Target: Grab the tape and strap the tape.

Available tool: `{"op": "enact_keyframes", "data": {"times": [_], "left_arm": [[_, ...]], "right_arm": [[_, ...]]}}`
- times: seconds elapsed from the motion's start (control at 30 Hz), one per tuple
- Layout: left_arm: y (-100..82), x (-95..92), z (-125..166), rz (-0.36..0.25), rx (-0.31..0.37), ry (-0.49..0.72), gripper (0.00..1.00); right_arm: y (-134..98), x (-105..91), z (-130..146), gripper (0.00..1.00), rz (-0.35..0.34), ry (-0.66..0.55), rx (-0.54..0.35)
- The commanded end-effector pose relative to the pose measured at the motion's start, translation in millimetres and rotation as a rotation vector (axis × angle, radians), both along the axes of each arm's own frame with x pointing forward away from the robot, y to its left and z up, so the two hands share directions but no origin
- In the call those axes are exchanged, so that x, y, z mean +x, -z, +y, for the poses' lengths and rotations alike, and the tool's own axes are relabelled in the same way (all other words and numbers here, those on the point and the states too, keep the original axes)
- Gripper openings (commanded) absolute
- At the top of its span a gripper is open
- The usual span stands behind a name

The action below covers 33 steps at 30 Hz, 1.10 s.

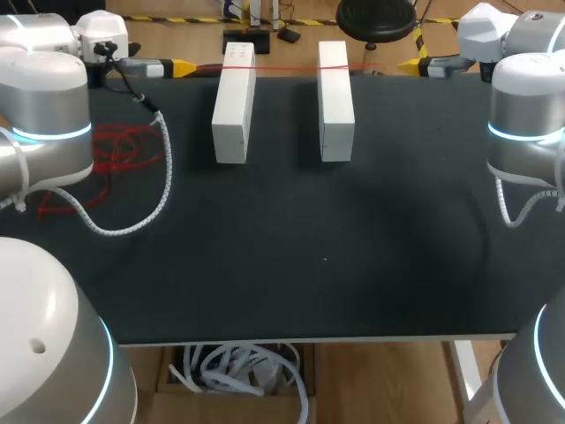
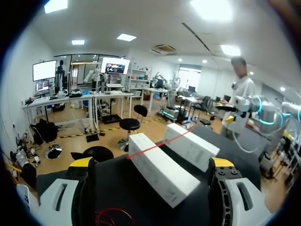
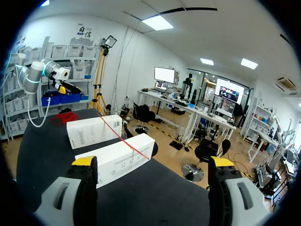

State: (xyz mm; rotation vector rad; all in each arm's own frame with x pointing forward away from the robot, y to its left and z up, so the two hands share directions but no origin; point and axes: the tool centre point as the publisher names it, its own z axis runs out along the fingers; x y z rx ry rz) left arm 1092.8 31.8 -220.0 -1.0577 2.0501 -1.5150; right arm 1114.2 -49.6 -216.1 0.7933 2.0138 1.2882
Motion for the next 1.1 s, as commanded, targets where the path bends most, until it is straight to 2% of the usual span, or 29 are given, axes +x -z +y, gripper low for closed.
{"op": "enact_keyframes", "data": {"times": [0.03, 0.13, 0.2, 0.27, 0.3, 0.47, 0.5, 0.53, 0.57, 0.63, 0.7, 0.77, 0.83, 0.87, 0.9, 0.93, 0.97, 1.03, 1.1], "left_arm": [[7.3, 5.3, 31.4, 0.012, -0.027, 0.115, 1.00], [17.1, 10.2, 41.9, 0.025, -0.022, 0.219, 1.00], [20.4, 12.3, 45.4, 0.026, -0.054, 0.303, 1.00], [23.5, 13.4, 45.2, 0.005, -0.041, 0.351, 1.00], [24.1, 14.3, 44.0, 0.006, -0.055, 0.379, 1.00], [26.4, 24.2, 31.0, -0.016, -0.054, 0.400, 1.00], [26.8, 26.4, 28.4, -0.017, -0.053, 0.395, 0.84], [26.4, 28.0, 25.9, -0.026, -0.062, 0.396, 0.62], [25.9, 29.5, 23.0, -0.046, -0.068, 0.404, 0.60], [27.1, 32.6, 18.0, -0.046, -0.068, 0.403, 0.40], [29.3, 35.6, 14.0, -0.050, -0.077, 0.408, 0.35], [31.3, 38.1, 10.6, -0.053, -0.082, 0.418, 0.25], [32.7, 39.6, 8.1, -0.059, -0.085, 0.427, 0.30], [33.8, 40.9, 7.0, -0.060, -0.086, 0.431, 0.37], [34.8, 41.9, 6.1, -0.060, -0.086, 0.434, 0.35], [35.5, 42.9, 5.3, -0.062, -0.090, 0.440, 0.15], [36.0, 43.8, 4.5, -0.063, -0.099, 0.445, 0.13], [37.1, 45.8, 2.7, -0.066, -0.101, 0.452, 0.27], [38.4, 47.3, 1.0, -0.066, -0.107, 0.457, 0.35]], "right_arm": [[0.0, 0.0, 0.0, 1.00, 0.000, 0.000, 0.000], [0.0, 0.0, 0.0, 1.00, 0.000, 0.000, 0.000], [0.0, 0.0, 0.0, 1.00, 0.000, 0.000, 0.000], [0.0, 0.0, 0.0, 1.00, 0.000, 0.000, 0.000], [0.0, 0.0, 0.0, 1.00, 0.000, 0.000, 0.000], [0.0, 0.0, 0.0, 1.00, 0.000, 0.000, 0.000], [0.0, 0.0, 0.0, 1.00, 0.000, 0.000, 0.000], [0.0, 0.0, 0.0, 1.00, 0.000, 0.000, 0.000], [0.0, 0.0, 0.0, 1.00, 0.000, 0.000, 0.000], [0.0, 0.0, 0.0, 1.00, 0.000, 0.000, 0.000], [0.0, 0.0, 0.0, 1.00, 0.000, 0.000, 0.000], [0.0, 0.0, 0.0, 1.00, 0.000, 0.000, 0.000], [0.0, 0.0, 0.0, 1.00, 0.000, 0.000, 0.000], [0.0, 0.0, 0.0, 1.00, 0.000, 0.000, 0.000], [0.0, 0.0, 0.0, 1.00, 0.000, 0.000, 0.000], [0.0, 0.0, 0.0, 1.00, 0.000, 0.000, 0.000], [0.0, 0.0, 0.0, 1.00, 0.000, 0.000, 0.000], [0.0, 0.0, 0.0, 1.00, 0.000, 0.000, 0.000], [0.0, 0.0, 0.0, 1.00, 0.000, 0.000, 0.000]]}}
